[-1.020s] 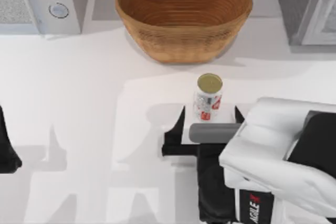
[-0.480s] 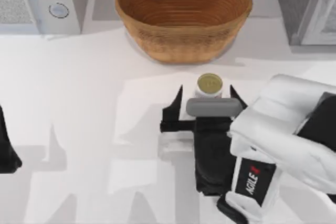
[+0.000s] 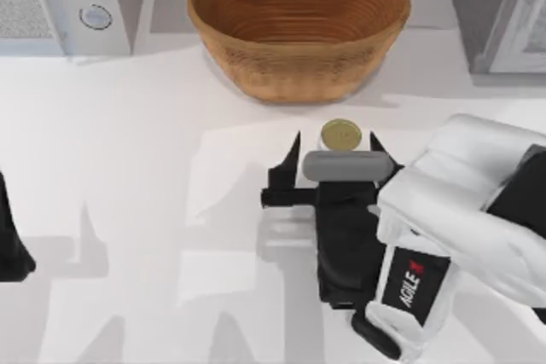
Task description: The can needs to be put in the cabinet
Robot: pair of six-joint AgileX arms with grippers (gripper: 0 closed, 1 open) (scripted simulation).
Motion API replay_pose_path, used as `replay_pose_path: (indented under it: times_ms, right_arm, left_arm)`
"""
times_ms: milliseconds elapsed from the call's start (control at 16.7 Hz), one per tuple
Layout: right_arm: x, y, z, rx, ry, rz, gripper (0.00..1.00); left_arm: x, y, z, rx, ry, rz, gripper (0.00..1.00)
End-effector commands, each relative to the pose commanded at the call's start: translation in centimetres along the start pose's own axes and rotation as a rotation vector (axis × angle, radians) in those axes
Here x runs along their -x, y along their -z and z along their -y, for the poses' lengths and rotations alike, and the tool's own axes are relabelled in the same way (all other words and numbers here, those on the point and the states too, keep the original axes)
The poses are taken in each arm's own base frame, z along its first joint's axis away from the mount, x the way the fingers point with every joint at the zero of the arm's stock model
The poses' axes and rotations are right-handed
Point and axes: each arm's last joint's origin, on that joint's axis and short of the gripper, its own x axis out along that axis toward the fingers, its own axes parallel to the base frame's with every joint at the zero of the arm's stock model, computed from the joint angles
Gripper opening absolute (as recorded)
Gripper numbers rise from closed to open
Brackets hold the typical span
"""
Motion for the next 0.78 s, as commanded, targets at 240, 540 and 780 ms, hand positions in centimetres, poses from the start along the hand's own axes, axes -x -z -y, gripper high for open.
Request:
replay_pose_path:
  times_ms: [240, 540, 780]
  right_arm:
    - [0.00, 0.00, 0.00, 0.000, 0.000, 0.000, 0.47]
    - [0.00, 0.00, 0.00, 0.000, 0.000, 0.000, 0.10]
    - [0.00, 0.00, 0.00, 0.000, 0.000, 0.000, 0.00]
  left_arm:
    - [0.00, 0.00, 0.00, 0.000, 0.000, 0.000, 1.00]
    - [0.00, 0.00, 0.00, 0.000, 0.000, 0.000, 1.00]
    - [0.00, 0.00, 0.00, 0.000, 0.000, 0.000, 1.00]
